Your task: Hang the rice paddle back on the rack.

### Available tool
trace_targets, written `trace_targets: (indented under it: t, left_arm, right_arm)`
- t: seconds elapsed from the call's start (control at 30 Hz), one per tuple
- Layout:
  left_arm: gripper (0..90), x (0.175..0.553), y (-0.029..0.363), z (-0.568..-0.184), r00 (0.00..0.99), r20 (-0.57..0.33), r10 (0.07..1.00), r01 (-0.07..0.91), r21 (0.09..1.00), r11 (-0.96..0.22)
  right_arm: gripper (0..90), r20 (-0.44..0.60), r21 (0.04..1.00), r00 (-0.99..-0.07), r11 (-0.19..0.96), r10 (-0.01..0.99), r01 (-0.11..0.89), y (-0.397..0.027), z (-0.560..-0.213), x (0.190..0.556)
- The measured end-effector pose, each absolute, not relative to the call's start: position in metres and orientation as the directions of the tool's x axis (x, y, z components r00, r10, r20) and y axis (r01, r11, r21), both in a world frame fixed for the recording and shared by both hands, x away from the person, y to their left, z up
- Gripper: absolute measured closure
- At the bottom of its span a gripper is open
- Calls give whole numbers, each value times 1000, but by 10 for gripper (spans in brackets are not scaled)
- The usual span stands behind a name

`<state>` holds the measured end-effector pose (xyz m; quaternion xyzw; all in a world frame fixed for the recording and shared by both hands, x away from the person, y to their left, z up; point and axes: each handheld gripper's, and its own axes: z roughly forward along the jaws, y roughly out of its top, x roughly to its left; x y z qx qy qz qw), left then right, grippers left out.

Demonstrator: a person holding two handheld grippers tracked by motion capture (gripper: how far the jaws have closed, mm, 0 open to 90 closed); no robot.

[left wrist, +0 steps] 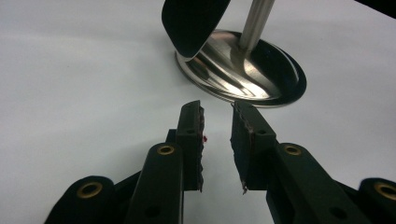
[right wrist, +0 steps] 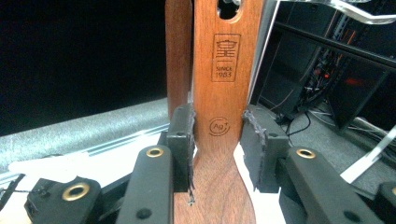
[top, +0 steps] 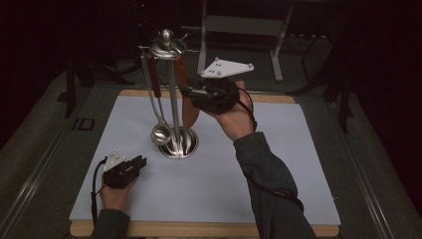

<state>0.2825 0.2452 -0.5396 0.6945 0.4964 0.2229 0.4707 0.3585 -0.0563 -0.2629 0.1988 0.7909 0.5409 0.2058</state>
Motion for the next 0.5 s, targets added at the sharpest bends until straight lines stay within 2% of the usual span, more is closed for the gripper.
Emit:
trace_targets:
  t: [0.5]
  left_arm:
    - [738, 283, 245, -540, 407, -158, 900, 480, 875, -63]
  right_arm:
    - [659, -108, 929, -819, 350, 563, 117, -47, -265, 364]
